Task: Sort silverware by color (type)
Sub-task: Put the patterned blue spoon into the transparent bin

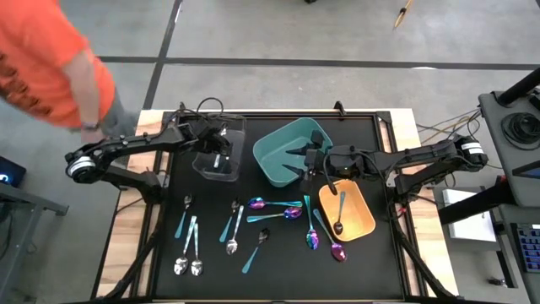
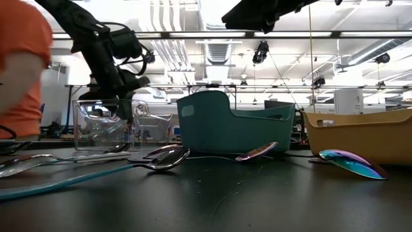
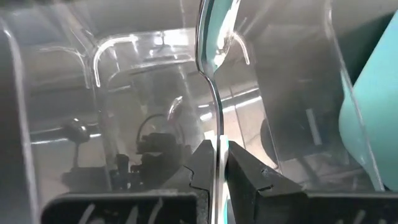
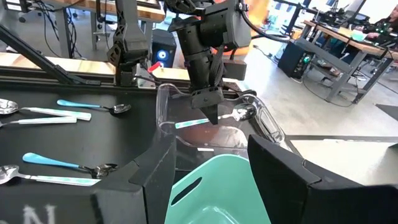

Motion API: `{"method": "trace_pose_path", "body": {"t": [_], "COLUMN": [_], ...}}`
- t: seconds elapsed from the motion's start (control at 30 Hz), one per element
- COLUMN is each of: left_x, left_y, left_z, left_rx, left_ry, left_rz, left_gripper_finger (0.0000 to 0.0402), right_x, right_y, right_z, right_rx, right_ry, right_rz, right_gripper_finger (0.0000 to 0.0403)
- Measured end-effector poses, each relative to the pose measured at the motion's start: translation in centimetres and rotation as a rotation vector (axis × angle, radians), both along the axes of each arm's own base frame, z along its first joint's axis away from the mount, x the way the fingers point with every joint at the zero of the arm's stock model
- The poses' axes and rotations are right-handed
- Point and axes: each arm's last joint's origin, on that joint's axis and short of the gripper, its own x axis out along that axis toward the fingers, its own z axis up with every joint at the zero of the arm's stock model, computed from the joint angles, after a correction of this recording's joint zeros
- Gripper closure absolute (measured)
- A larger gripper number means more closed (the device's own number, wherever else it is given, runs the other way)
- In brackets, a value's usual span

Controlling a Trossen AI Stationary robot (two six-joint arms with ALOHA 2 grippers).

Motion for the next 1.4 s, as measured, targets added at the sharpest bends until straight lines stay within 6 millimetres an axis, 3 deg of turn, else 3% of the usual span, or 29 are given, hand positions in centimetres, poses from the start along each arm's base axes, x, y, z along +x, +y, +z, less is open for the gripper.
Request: {"method": "trace_pose_path", "body": {"t": [0.77,1.4], "left_x": [1.2,1.4], "left_y": [0.3,0.4], "left_z": [-2.6,-2.9], "left_rx": [-0.062,-0.047], "left_ry": [0.071,0.087], "left_rz": [0.009,0.018], "left_gripper_finger": [0.0381,0.0373], "right_x": [0.0,0.0], "right_y": [-0.3,-0.3], "right_z": [-0.1,-0.1], "right_rx": [0.009,0.006], "right_ry": [0.008,0.013], "right_rz": [-0.014,-0.013], "right_gripper_finger": [0.0211,0.0211]}}
